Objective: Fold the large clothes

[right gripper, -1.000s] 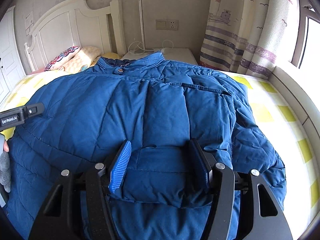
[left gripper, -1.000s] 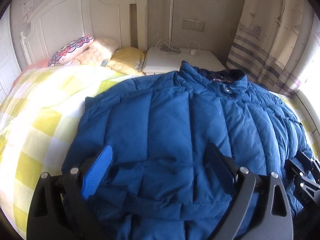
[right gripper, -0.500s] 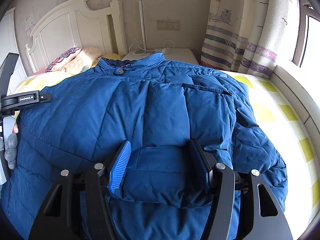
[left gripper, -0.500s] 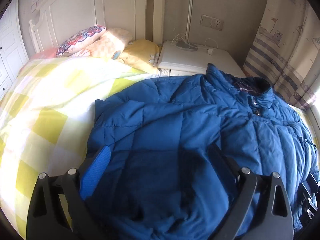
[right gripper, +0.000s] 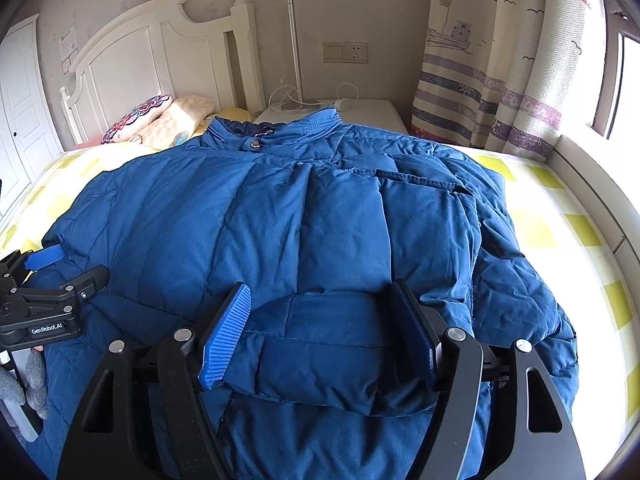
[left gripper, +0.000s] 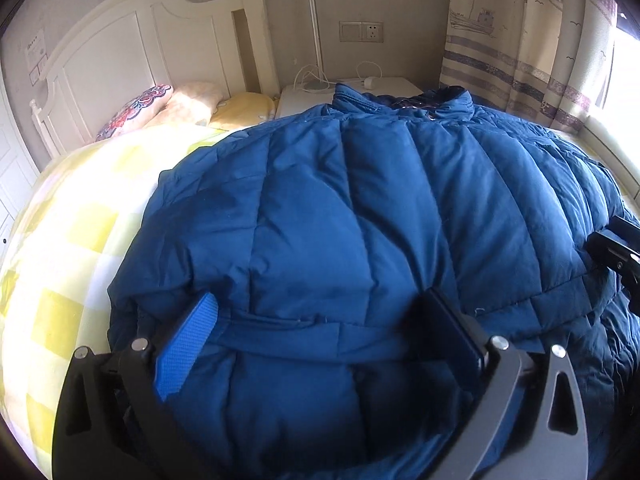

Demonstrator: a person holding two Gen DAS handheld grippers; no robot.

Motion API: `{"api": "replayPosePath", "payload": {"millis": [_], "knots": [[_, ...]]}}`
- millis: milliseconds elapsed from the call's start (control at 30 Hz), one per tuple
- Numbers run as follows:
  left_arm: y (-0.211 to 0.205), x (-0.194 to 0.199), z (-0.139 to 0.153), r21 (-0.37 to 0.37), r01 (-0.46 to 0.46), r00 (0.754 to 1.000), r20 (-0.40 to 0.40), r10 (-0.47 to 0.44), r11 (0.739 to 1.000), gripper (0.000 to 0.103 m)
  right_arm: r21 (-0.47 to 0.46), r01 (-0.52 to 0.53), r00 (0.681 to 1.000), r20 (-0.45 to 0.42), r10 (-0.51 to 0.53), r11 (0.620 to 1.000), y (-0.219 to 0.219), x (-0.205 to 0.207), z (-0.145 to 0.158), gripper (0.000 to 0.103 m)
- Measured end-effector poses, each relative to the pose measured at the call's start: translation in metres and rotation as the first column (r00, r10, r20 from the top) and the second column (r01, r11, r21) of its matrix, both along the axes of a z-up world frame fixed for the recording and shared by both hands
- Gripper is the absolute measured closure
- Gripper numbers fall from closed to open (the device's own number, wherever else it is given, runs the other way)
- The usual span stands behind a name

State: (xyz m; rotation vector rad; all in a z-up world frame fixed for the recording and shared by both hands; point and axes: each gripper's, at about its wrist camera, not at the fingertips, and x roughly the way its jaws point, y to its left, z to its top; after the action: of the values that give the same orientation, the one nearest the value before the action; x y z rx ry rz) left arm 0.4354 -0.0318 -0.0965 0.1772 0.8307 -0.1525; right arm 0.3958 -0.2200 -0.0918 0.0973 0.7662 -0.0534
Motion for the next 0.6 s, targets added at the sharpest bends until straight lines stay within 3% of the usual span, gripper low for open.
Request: {"api": "replayPosePath", "payload": {"millis": [100, 233, 333, 400, 433, 600], "knots": [[0.001, 0.0, 0.001, 0.001, -0.002, 1.0, 0.004, 0.002, 1.0, 0.002, -0.001, 0.051, 0.996, 0.073, -0.051, 0.999, 0.003, -0.009, 0.014, 0.035], [0.001, -0.001, 0.001, 0.001, -0.003, 1.0, 0.005, 0.003, 1.0, 0.002, -0.015, 0.036, 0.992, 0.124, -0.034, 0.999, 0.012, 0.004, 0.038, 0.035], [0.001, -0.001, 0.001, -0.005, -0.003, 1.0, 0.005, 0.003, 1.0, 0.002, -0.073, 0.016, 0.999, 0.053, -0.012, 0.997, 0.011, 0.038, 0.035, 0.032], [0.002, -0.002, 0.001, -0.009, -0.002, 1.0, 0.006, 0.002, 1.0, 0.002, -0.111, 0.022, 0.999, -0.046, -0.028, 0.994, 0.002, 0.064, 0.015, 0.028], [0.002, -0.002, 0.001, -0.012, -0.002, 1.0, 0.007, 0.002, 1.0, 0.002, -0.083, 0.007, 0.998, -0.066, -0.012, 0.997, -0.003, 0.07, 0.005, 0.026], [0.003, -0.001, 0.001, -0.017, -0.003, 1.0, 0.006, 0.003, 1.0, 0.002, -0.03, 0.017, 0.999, -0.044, -0.018, 0.999, -0.011, 0.055, 0.013, 0.026]]}}
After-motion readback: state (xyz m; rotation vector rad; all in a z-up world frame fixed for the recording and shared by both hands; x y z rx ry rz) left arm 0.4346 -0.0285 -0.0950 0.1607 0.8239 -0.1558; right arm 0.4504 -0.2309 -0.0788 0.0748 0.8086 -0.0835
